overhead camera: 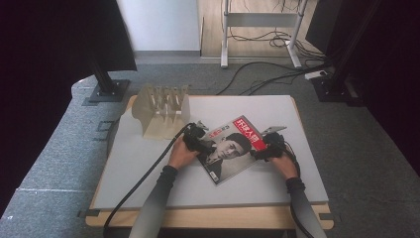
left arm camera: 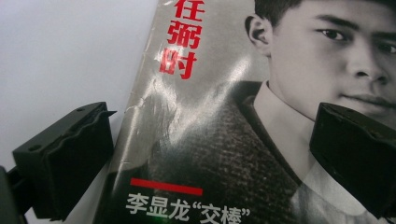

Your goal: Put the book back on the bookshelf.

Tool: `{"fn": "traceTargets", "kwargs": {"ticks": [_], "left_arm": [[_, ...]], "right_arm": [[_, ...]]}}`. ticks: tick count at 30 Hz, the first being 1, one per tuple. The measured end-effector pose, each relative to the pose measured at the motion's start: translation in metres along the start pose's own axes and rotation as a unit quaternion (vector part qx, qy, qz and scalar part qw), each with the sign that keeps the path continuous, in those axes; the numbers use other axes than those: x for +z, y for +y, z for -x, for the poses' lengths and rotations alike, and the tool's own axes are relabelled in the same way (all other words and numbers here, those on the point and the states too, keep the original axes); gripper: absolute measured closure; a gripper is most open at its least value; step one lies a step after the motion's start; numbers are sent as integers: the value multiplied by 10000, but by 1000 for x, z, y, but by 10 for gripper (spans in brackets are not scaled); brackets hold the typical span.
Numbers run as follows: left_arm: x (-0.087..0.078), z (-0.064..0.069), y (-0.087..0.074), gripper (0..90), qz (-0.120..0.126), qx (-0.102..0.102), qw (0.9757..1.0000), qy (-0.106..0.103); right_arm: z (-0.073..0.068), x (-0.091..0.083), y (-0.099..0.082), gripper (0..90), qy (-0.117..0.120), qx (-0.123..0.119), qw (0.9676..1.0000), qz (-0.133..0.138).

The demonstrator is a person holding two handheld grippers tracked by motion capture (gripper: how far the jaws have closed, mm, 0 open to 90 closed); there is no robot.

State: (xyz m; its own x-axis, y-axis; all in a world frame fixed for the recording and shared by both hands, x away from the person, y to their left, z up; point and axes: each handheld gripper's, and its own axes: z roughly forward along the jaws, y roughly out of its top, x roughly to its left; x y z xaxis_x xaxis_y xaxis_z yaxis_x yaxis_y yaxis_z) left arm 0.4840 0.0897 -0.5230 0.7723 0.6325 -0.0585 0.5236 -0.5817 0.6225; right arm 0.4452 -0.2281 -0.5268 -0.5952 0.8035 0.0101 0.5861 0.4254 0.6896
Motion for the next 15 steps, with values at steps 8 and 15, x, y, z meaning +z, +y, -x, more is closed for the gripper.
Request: {"fn": "traceTargets", "kwargs": {"ticks": [8,15], "left_arm": [[3,-2,0,0,124,-122,9998,90],[2,0,0,0,111,-78,9999,90]], "right_arm": [[10,6,2,0,90,143,9999,-26],[8,6,2,7,92,148,9998,-8]]}}
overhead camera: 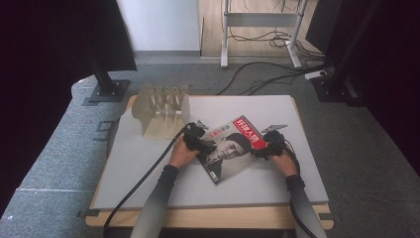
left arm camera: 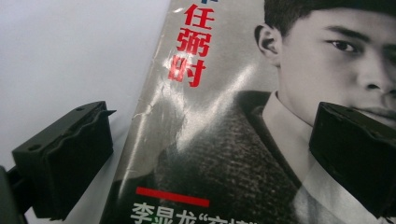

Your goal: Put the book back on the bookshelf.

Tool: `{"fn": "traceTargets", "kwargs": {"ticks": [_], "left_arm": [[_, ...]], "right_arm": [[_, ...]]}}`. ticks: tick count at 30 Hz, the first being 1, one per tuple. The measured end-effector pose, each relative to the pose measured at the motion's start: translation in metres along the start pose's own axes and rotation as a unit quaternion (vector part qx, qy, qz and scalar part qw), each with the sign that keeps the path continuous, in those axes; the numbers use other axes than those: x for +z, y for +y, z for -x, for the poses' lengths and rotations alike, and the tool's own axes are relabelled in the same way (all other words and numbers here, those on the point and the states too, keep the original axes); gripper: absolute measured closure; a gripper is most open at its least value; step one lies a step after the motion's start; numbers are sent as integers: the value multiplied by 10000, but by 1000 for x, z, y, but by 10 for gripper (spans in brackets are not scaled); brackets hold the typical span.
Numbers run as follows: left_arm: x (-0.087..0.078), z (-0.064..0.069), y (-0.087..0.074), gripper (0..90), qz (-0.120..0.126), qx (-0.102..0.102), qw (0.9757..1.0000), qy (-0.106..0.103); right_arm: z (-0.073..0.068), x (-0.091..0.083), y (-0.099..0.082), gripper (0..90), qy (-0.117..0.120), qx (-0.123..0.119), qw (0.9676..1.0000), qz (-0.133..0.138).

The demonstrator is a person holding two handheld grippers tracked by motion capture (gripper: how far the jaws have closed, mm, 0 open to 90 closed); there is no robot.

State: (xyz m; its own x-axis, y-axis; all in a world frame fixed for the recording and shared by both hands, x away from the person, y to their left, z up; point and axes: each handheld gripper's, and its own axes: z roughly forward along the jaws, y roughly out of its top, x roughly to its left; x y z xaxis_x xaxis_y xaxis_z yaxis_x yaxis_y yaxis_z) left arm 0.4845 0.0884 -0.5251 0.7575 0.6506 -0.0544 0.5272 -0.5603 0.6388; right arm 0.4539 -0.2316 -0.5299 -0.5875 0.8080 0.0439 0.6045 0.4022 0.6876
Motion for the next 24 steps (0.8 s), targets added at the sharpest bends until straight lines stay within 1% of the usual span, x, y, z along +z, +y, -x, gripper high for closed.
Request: {"fn": "traceTargets", "kwargs": {"ticks": [3,4,8,10,15,17,19,24], "left_arm": [[0,6,-1,0,-3,52,10000,-28],[-1,6,-1,0,-29,84,10000,-34],[-1,5,-2,0,-4,77,10000,-53],[-1,6,-2,0,-2,74,10000,-27],[-3,9,-3,0,-79,86,9999,-31],[-5,13,-5,0,-56,51,10000,-24],[-9,16,-10,0,-103,103,9999,-52],[-15,23,-17,0,-126,129,9998,-84]], "right_arm": [[0,-1,-1,10,8,12,10000,28],[-1,-1,-2,11,0,8,10000,36],[-1,-2,-4,20,14,0,10000,54],[-1,-3,-4,24,21,-2,10000,49],[-3,-5,-5,24,43,-34,10000,0],[-5,-6,-6,24,40,-45,10000,13],[-8,-8,-9,24,69,-75,9999,-5],[-12,-11,-12,22,121,-140,9998,-11]]}}
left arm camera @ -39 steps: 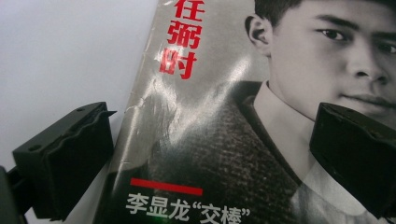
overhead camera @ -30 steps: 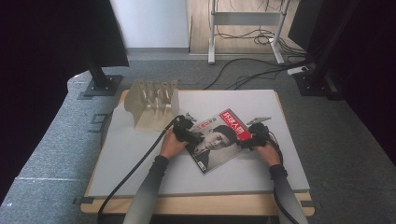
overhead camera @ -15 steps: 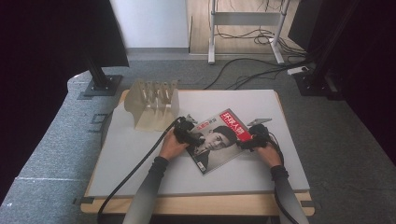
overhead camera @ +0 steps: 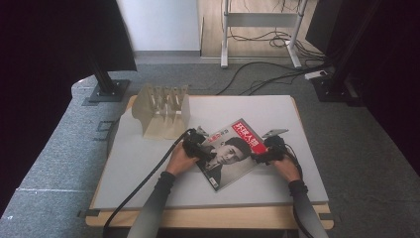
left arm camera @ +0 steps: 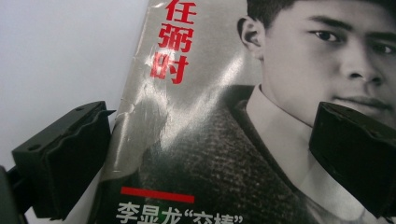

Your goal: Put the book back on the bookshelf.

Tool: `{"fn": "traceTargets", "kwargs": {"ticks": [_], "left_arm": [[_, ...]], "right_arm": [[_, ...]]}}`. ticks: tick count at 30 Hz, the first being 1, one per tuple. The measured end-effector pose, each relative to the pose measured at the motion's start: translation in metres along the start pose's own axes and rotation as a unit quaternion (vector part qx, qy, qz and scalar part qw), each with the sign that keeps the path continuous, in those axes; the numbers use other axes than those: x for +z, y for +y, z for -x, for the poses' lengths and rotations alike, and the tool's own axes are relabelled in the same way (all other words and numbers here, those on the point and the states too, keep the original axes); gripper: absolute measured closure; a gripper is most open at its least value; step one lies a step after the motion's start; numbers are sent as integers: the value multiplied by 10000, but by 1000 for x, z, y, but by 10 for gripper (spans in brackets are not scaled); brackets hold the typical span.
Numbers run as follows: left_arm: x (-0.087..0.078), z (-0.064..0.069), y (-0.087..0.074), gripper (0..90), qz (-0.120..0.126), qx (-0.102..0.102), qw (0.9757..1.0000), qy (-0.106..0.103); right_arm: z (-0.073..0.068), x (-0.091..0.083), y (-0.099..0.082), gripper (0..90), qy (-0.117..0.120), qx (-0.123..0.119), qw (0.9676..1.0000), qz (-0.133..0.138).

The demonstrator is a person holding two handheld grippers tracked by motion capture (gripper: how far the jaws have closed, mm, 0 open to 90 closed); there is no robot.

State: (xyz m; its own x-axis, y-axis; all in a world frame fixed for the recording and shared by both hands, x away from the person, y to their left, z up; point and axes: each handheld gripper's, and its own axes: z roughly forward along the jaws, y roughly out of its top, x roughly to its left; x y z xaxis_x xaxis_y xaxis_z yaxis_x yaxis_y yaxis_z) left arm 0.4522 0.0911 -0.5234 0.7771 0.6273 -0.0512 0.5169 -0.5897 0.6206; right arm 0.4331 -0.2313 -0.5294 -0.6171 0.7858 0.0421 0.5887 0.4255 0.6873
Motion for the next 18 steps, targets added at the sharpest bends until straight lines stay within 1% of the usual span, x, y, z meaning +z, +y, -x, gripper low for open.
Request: {"fn": "traceTargets", "kwargs": {"ticks": [3,5,6,7,8,10,11,12,13,17,18], "left_arm": [[-6,5,-7,0,1,31,10000,-16],[-10,10,-13,0,4,43,10000,-27],[-14,14,-18,0,-8,60,10000,-33],[-14,14,-18,0,-8,60,10000,-33],[-18,18,-24,0,-9,59,10000,-40],[-23,22,-30,0,-31,62,10000,-43],[-23,22,-30,0,-31,62,10000,-43],[-27,27,-35,0,-30,65,10000,-53],[-27,27,-35,0,-30,65,10000,-53],[-33,32,-44,0,-20,86,9999,-80],[-35,34,-46,0,-22,93,9999,-70]], "right_arm": [[-7,-3,-5,22,68,-47,10000,23],[-9,-4,-6,22,80,-68,9999,21],[-14,-6,-9,22,103,-96,9999,36],[-14,-6,-9,22,103,-96,9999,36],[-19,-8,-11,22,121,-123,9998,36],[-25,-10,-14,21,132,-151,9998,39],[-28,-11,-15,21,153,-165,9997,46],[-31,-13,-16,21,147,-187,9997,40],[-31,-13,-16,21,147,-187,9997,40],[-40,-16,-23,23,188,-221,9995,142],[-41,-19,-25,31,166,-210,9995,139]]}}
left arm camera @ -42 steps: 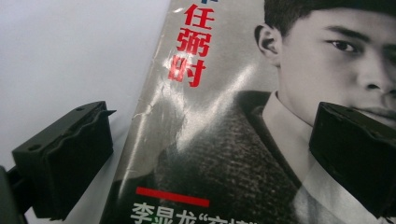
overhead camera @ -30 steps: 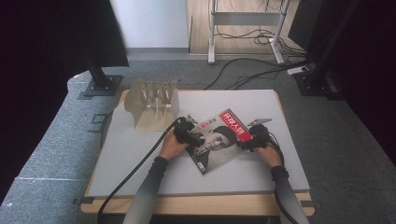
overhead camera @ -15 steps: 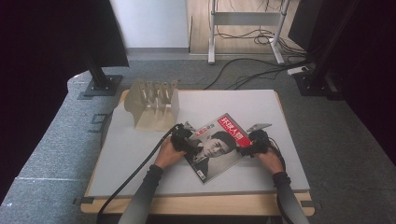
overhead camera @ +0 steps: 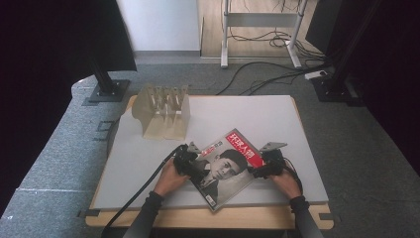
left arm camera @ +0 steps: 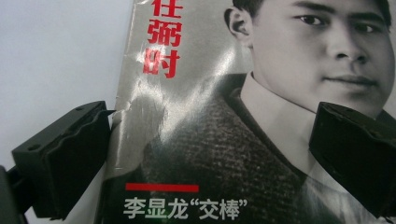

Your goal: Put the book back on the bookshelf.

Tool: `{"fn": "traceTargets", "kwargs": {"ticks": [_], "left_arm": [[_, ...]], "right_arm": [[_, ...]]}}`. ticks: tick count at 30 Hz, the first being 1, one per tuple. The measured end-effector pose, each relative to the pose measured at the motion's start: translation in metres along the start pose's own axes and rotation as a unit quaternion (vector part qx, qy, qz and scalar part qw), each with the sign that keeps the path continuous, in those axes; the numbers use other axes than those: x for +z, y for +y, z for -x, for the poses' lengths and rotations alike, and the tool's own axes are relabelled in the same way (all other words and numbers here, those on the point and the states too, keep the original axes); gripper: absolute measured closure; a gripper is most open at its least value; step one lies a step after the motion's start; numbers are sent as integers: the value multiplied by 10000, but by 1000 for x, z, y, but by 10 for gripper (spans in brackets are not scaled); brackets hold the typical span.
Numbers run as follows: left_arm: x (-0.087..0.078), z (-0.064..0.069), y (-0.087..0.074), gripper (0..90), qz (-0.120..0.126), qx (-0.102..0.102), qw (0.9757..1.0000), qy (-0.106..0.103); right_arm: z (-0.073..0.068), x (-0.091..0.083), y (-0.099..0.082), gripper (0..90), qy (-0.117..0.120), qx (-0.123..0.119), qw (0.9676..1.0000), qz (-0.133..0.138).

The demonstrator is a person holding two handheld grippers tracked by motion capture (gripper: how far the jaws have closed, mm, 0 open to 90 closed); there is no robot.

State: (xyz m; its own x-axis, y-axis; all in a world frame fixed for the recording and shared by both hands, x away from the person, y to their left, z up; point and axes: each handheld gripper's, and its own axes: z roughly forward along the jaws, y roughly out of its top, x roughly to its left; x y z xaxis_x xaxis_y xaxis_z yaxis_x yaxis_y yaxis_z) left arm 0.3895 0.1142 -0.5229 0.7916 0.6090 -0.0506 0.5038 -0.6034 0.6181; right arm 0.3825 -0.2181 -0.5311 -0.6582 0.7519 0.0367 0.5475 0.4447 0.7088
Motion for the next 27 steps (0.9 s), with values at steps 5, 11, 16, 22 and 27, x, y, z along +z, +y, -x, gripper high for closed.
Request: {"fn": "traceTargets", "kwargs": {"ticks": [5,11,16,22,27], "left_arm": [[-2,5,-3,0,-20,-9,10000,16],[-8,17,-11,0,-12,-3,10000,8],[-16,34,-17,0,-194,85,9998,-27],[-29,25,-21,0,-210,258,9993,186],[-45,-7,-22,0,-75,34,9984,553]], "right_arm": [[-4,-15,-9,46,-229,-55,9997,-21],[-8,-32,-29,47,-347,109,9993,-13],[-12,-34,-31,58,-422,-106,9990,-105],[-9,-29,-25,6,-634,-148,9977,-167],[-5,-23,-21,0,-655,-82,9977,-159]]}}
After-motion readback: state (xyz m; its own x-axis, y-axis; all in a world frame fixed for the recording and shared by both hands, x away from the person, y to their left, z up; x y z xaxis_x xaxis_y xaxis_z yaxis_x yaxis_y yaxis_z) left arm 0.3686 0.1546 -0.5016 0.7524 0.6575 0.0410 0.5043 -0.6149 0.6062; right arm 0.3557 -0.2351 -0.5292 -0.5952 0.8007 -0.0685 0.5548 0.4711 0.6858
